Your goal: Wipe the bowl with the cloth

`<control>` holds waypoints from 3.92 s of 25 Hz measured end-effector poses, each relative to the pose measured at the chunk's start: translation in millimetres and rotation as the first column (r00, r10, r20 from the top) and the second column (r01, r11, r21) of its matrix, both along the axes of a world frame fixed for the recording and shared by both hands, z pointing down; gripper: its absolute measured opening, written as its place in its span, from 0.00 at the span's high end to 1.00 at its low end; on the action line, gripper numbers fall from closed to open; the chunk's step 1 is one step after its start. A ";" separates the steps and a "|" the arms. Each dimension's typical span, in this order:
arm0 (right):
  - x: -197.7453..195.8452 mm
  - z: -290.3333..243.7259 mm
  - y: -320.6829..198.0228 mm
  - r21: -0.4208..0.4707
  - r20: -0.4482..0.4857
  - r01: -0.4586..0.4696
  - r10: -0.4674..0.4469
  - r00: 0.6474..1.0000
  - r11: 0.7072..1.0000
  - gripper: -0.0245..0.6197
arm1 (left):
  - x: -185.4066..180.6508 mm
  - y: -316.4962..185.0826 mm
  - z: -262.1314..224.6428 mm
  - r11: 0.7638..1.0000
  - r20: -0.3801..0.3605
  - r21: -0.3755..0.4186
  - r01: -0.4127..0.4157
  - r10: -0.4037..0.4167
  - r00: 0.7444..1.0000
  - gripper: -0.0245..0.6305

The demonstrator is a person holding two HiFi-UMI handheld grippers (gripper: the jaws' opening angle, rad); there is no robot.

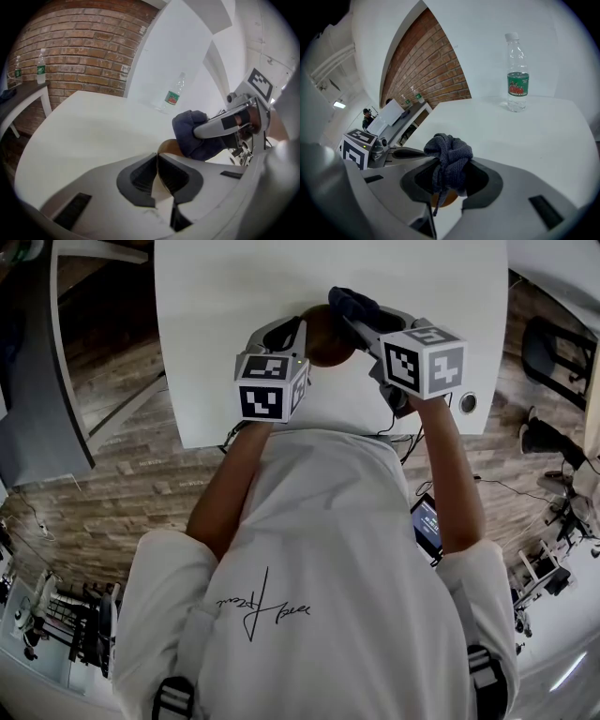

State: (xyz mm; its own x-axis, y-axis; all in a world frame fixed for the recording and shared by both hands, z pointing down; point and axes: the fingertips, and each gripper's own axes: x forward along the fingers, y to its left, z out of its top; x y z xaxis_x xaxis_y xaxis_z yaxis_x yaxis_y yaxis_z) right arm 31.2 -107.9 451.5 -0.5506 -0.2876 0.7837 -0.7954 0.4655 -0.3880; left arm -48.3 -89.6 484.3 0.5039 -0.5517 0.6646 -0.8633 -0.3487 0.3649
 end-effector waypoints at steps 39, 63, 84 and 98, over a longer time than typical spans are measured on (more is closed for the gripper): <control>35.6 -9.1 19.0 -0.015 0.012 0.030 -0.029 0.999 0.999 0.80 | 3.8 -5.6 2.3 0.999 -0.011 -0.024 0.023 -0.024 1.000 0.96; 34.9 -9.9 43.9 -0.049 0.067 -0.014 0.018 0.998 0.999 0.80 | 3.6 -6.8 -0.8 0.999 -0.021 -0.030 0.036 -0.037 0.999 0.96; 20.3 -8.6 57.1 -0.068 0.084 0.022 -0.016 0.996 0.997 0.80 | 5.1 -8.3 -0.9 0.998 -0.019 -0.037 0.043 -0.044 0.999 0.96; 4.8 -8.5 65.6 -0.085 0.107 0.051 -0.042 0.993 0.995 0.80 | 8.0 -9.9 -2.7 0.998 -0.023 -0.042 0.047 -0.048 0.999 0.96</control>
